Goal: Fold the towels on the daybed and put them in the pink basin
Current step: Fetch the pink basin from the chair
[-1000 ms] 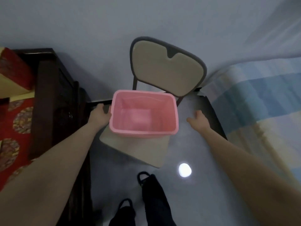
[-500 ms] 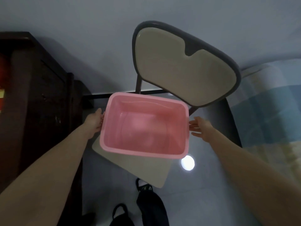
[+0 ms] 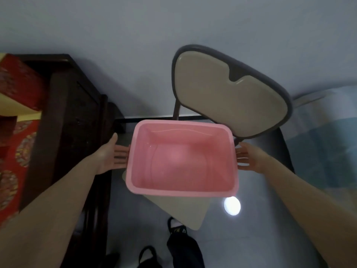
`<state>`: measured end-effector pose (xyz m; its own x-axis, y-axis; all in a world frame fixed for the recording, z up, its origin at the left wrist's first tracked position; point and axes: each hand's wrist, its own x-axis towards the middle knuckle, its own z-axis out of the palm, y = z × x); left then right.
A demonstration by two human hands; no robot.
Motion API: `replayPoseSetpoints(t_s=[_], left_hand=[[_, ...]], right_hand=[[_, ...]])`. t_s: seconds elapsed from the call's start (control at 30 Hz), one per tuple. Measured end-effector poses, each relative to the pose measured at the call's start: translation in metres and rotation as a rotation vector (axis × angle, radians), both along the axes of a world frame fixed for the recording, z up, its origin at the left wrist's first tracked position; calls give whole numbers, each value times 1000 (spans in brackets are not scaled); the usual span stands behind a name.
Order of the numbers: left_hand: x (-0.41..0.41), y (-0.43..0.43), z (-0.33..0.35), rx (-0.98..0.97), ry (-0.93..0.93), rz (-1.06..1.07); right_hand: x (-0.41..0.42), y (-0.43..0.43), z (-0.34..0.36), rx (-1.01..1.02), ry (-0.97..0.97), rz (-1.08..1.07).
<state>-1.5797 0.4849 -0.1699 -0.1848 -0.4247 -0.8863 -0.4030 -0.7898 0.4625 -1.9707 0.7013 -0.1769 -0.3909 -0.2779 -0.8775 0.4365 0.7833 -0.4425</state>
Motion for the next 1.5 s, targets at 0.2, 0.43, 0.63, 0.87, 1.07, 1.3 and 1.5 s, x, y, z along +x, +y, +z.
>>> replayPoseSetpoints(t_s=[0.2, 0.43, 0.63, 0.87, 1.07, 1.3, 1.5], left_hand=[[50, 16, 65, -136, 8, -56], [139, 64, 147, -313, -12, 65], [235, 124, 204, -372, -27, 236], [372, 264, 243, -410, -83, 492], [485, 434, 251, -462, -210, 897], [582, 590, 255, -461, -358, 1170], [657, 666, 243, -424, -440, 1347]], right_hand=[[7, -27, 62, -99, -10, 177], [63, -71, 133, -227, -34, 410], [154, -103, 189, -300, -4, 628], [325, -104, 237, -415, 33, 909], [514, -48, 246, -509, 44, 1131], [703, 30, 239, -528, 19, 1354], [830, 83, 246, -518, -36, 1530]])
